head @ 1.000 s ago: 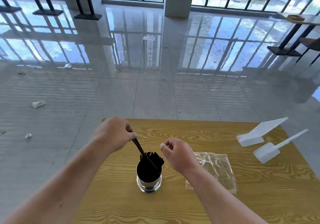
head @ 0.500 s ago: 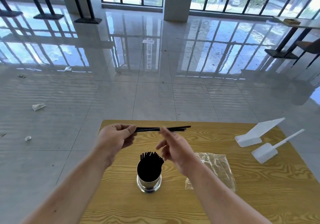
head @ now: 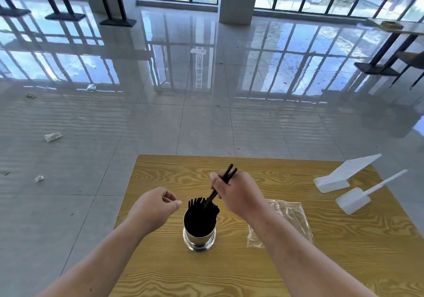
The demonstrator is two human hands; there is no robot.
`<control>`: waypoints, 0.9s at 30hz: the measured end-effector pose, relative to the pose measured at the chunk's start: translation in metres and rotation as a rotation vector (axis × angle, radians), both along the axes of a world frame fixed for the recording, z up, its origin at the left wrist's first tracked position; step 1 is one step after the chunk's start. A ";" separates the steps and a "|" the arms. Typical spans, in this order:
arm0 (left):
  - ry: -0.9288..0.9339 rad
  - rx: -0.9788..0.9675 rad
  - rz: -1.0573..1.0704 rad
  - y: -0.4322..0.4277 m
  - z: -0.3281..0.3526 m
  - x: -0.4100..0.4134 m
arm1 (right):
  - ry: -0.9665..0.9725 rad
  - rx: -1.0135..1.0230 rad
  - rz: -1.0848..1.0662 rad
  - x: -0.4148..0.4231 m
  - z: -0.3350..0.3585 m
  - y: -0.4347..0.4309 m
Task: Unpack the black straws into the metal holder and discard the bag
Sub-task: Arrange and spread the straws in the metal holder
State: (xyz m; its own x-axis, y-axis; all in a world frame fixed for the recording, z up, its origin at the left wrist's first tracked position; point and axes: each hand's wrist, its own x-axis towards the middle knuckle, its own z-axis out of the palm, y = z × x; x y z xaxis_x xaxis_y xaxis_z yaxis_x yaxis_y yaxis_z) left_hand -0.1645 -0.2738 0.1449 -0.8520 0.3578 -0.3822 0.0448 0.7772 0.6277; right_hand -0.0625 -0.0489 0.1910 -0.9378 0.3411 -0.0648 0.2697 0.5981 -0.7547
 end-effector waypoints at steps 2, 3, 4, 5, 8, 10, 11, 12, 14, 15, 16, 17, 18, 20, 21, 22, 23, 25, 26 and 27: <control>0.023 -0.036 -0.026 -0.001 -0.003 0.000 | -0.055 0.000 0.005 -0.002 -0.009 -0.005; 0.030 -0.050 -0.038 0.000 -0.004 0.001 | -0.094 -0.020 0.010 -0.002 -0.015 -0.009; 0.031 -0.059 -0.049 0.002 -0.005 0.002 | -0.139 -0.035 0.024 -0.001 -0.023 -0.012; 0.028 -0.068 -0.063 0.005 -0.007 0.002 | -0.189 -0.030 0.042 0.000 -0.031 -0.016; 0.017 -0.110 -0.122 0.014 -0.011 0.004 | -0.270 0.020 0.057 0.005 -0.048 -0.015; 0.003 -0.134 -0.160 0.021 -0.015 0.005 | -0.241 -0.030 0.001 0.007 -0.052 -0.007; -0.004 -0.145 -0.177 0.025 -0.018 0.006 | -0.222 -0.050 -0.031 0.008 -0.054 -0.002; -0.009 -0.155 -0.194 0.029 -0.020 0.006 | -0.213 -0.056 -0.060 0.010 -0.057 0.002; -0.014 -0.169 -0.226 0.037 -0.025 0.008 | -0.240 -0.054 -0.092 0.015 -0.065 0.011; -0.015 -0.168 -0.239 0.041 -0.027 0.008 | -0.276 -0.061 -0.092 0.018 -0.069 0.014; -0.012 -0.164 -0.249 0.045 -0.029 0.009 | -0.323 -0.075 -0.082 0.020 -0.073 0.016; -0.004 -0.160 -0.260 0.049 -0.031 0.009 | -0.374 -0.093 -0.064 0.022 -0.077 0.017; 0.009 -0.157 -0.270 0.053 -0.033 0.009 | -0.417 -0.116 -0.043 0.022 -0.081 0.016; 0.052 -0.152 -0.291 0.060 -0.035 0.009 | -0.464 -0.193 -0.014 0.022 -0.088 0.011; 0.077 -0.154 -0.305 0.064 -0.035 0.009 | -0.469 -0.237 -0.006 0.021 -0.091 0.008; 0.102 -0.160 -0.322 0.067 -0.034 0.009 | -0.468 -0.267 -0.002 0.021 -0.093 0.005; 0.127 -0.170 -0.338 0.070 -0.033 0.009 | -0.463 -0.278 -0.002 0.020 -0.094 0.003; 0.173 -0.185 -0.360 0.074 -0.031 0.010 | -0.446 -0.274 -0.007 0.019 -0.095 0.002; 0.190 -0.186 -0.367 0.074 -0.030 0.010 | -0.436 -0.270 -0.012 0.019 -0.094 0.002; 0.203 -0.185 -0.372 0.075 -0.028 0.010 | -0.426 -0.272 -0.019 0.019 -0.093 0.003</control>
State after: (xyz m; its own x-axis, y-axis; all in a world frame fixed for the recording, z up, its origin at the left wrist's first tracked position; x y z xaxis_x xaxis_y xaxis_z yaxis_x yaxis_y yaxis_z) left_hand -0.1545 -0.1993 0.1166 -0.7429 0.5949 -0.3069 0.4498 0.7832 0.4293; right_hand -0.0436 -0.0464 0.0981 -0.8026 0.2754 -0.5291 0.5964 0.3875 -0.7030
